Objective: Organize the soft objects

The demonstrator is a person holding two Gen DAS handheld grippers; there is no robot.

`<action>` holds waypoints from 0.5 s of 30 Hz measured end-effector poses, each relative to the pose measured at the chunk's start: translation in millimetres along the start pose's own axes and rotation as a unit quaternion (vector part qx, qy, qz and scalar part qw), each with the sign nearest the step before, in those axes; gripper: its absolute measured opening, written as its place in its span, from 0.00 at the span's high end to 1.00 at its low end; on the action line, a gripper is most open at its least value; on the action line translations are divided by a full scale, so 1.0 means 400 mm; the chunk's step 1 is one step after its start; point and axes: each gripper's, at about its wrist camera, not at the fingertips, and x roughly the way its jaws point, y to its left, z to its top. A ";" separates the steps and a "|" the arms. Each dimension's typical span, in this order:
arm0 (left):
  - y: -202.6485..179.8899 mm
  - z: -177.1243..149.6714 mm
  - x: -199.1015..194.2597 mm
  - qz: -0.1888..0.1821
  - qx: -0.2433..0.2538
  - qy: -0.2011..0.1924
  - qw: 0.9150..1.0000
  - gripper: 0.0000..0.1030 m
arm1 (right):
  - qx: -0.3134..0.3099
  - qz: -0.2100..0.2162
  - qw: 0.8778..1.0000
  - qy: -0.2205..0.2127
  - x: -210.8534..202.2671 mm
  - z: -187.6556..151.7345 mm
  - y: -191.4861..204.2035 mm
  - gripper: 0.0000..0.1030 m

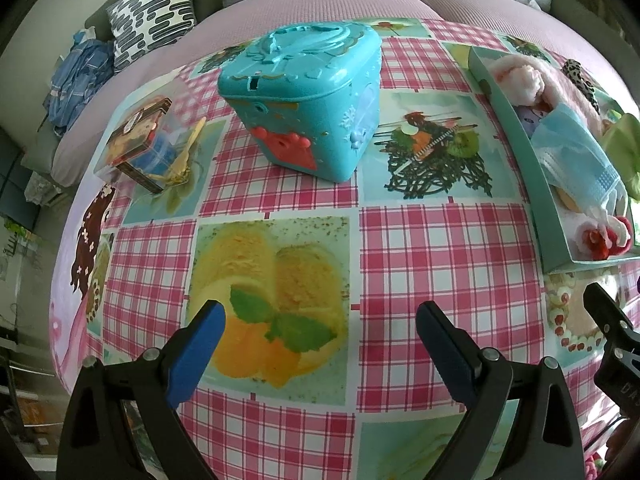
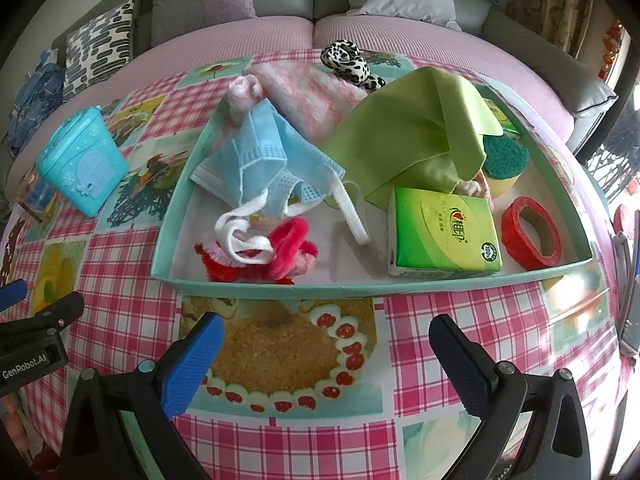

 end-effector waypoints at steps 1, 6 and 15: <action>0.000 0.000 0.000 0.000 0.000 0.000 1.000 0.07 | 0.000 0.000 1.000 0.000 0.000 0.000 0.000 0.00; 0.001 0.003 0.001 0.000 -0.002 -0.001 1.000 0.07 | 0.000 0.000 1.000 0.000 0.000 0.000 0.000 0.00; -0.003 0.004 -0.004 -0.005 -0.003 -0.003 1.000 0.07 | 0.000 0.000 1.000 -0.001 0.000 0.000 -0.001 0.00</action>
